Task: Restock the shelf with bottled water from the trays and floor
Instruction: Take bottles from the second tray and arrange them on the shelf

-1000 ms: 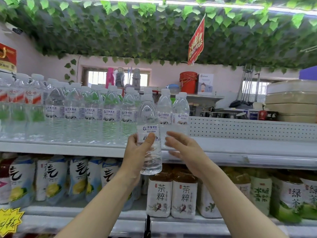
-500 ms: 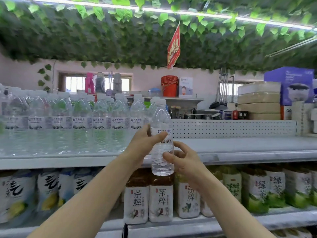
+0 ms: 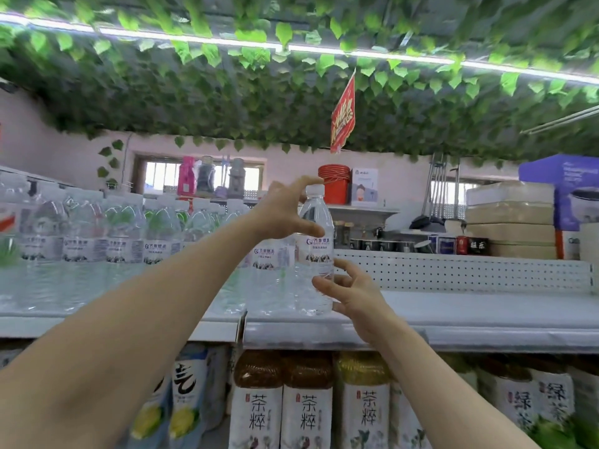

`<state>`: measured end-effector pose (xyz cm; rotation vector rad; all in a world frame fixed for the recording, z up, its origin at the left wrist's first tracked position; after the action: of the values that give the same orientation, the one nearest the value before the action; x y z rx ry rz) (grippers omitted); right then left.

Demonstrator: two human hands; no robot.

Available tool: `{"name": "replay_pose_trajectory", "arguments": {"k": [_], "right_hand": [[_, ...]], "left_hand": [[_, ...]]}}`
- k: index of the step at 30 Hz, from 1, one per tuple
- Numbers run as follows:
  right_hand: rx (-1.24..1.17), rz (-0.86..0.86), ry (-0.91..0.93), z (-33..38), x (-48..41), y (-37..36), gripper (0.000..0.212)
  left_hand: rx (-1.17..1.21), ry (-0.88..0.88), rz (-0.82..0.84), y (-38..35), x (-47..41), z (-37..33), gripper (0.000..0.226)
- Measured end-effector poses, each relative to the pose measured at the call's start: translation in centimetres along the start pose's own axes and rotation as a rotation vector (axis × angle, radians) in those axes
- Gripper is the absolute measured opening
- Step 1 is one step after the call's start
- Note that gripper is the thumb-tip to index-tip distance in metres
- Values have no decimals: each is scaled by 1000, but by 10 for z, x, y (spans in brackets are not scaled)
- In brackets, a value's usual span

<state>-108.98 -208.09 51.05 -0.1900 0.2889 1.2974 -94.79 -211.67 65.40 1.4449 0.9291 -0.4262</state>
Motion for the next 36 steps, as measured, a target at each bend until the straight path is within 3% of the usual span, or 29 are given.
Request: {"name": "replay_pose_trajectory", "arguments": {"k": [17, 36], "right_hand": [[134, -4, -50, -25, -57, -8, 45], [171, 30, -150, -35, -82, -8, 46]], "left_hand": [[-114, -5, 4, -12, -18, 64, 100], [-374, -43, 92, -24, -25, 70, 104]]}}
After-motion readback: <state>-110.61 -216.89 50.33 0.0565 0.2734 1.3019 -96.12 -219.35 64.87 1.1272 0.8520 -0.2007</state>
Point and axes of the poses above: each hand's wrist, its own x-axis away from the middle knuckle, its own y-axis out of the back of the hand, z = x × y, the point moved 7 cm from there along -x, towards the middle knuckle, and after that the axes turned 10 degrees about -y, right-handed, at the moved point
